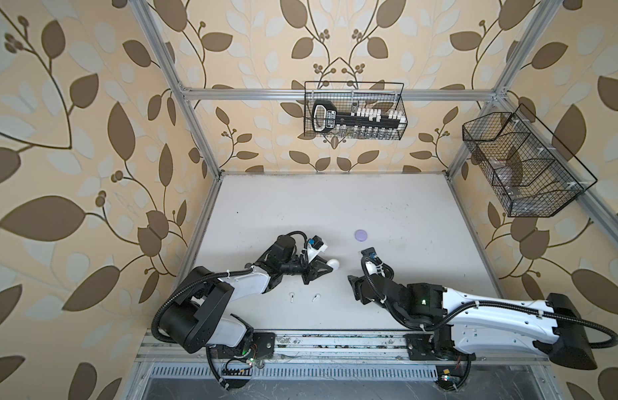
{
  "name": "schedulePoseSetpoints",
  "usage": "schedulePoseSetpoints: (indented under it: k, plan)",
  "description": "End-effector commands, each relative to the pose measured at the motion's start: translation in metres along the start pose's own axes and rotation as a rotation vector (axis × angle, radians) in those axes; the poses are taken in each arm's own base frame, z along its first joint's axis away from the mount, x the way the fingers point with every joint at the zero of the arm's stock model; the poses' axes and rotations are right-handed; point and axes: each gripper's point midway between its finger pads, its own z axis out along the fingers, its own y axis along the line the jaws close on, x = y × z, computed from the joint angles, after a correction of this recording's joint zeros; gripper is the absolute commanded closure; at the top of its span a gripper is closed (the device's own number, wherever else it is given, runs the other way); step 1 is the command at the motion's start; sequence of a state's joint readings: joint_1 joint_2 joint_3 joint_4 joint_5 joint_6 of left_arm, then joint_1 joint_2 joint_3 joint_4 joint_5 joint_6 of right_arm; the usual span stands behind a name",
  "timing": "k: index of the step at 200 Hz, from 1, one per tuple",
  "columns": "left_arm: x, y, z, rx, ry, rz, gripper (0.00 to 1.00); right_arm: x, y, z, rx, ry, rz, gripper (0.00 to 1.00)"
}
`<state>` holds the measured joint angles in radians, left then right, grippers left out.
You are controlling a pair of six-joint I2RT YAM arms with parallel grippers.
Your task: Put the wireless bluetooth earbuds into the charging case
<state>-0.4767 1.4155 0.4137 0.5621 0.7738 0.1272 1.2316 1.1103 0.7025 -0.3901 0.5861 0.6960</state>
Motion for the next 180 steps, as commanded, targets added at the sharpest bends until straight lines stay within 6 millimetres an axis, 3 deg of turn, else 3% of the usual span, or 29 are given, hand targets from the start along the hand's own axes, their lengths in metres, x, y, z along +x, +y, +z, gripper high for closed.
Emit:
schedulePoseSetpoints:
  k: [1, 76, 135, 180]
  plan:
    - [-0.028, 0.02, -0.007, -0.062, -0.125, 0.069, 0.88, -0.007, 0.022, 0.007, -0.065, 0.029, 0.066, 0.27]
    - [-0.018, 0.017, -0.009, -0.069, -0.143, 0.131, 0.87, -0.006, 0.026, 0.028, -0.13, 0.078, 0.178, 0.28]
    - [-0.006, -0.004, -0.006, 0.019, -0.136, 0.218, 0.86, -0.009, 0.025, 0.054, -0.154, 0.129, 0.26, 0.28]
    - [0.002, -0.017, -0.003, 0.069, -0.113, 0.264, 0.86, -0.01, 0.021, 0.061, -0.157, 0.148, 0.291, 0.28]
